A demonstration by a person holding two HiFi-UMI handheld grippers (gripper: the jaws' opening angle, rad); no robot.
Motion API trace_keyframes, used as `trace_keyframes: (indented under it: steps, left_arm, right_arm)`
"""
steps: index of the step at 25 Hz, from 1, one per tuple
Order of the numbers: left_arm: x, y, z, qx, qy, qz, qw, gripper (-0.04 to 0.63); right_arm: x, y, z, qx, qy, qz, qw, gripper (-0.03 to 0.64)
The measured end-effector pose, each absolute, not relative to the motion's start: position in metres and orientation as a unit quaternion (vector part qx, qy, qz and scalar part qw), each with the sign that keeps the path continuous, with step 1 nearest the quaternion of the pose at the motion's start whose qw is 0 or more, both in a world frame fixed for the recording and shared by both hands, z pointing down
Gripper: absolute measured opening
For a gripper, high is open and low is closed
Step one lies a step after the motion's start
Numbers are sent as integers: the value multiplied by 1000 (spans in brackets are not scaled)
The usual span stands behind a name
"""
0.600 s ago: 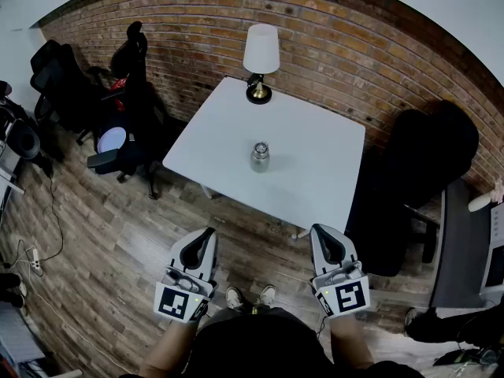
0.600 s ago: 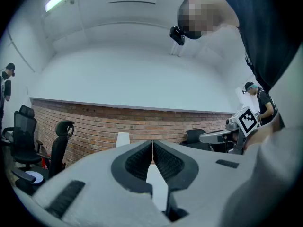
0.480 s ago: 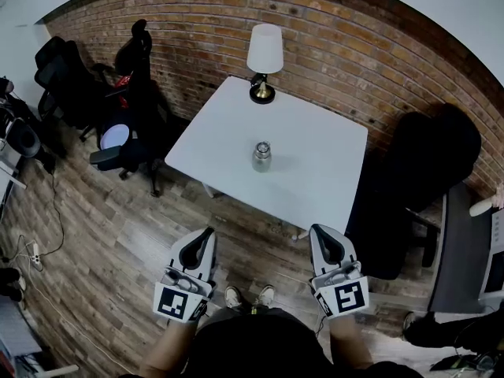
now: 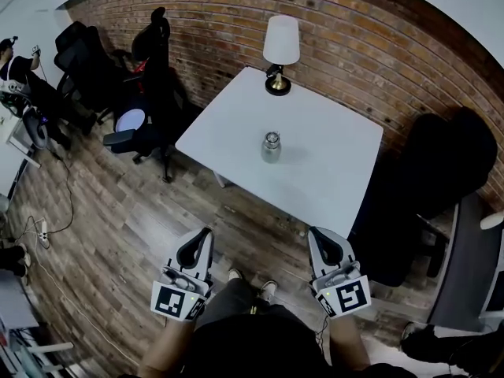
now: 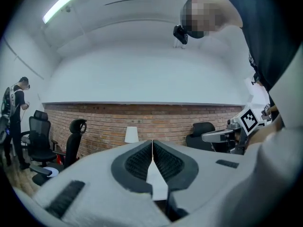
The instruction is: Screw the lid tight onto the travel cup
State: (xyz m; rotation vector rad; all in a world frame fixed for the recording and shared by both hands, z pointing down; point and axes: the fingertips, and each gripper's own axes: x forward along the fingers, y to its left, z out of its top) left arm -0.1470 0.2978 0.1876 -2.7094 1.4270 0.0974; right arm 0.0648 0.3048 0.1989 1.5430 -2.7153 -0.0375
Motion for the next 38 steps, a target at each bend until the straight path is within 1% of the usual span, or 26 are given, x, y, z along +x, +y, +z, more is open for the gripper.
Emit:
trace_keyframes:
  steps: [8, 13, 16, 20, 29, 38]
  left_arm:
    - [-138, 281, 204, -892, 451, 31, 25, 29]
    - [-136, 243, 213, -898, 438, 35, 9, 29]
    - [-141, 213, 212, -899, 436, 41, 6, 29]
    - [-149, 177, 218, -901, 431, 43, -29, 29]
    - [-159, 96, 213, -918, 388, 67, -41, 29]
    - [-128, 55, 244, -929, 358, 58, -80, 28]
  right_arm:
    - [67, 294, 232, 502, -864, 28, 23, 14]
    - [54, 270, 240, 496, -866, 24, 57, 14]
    - [37, 244, 244, 482, -873, 22, 74, 14]
    - [17, 204, 239, 473, -877, 16, 82, 14]
    - [-8, 131, 225, 495, -862, 5, 106, 14]
    - [24, 106, 247, 530, -837, 35, 130, 14]
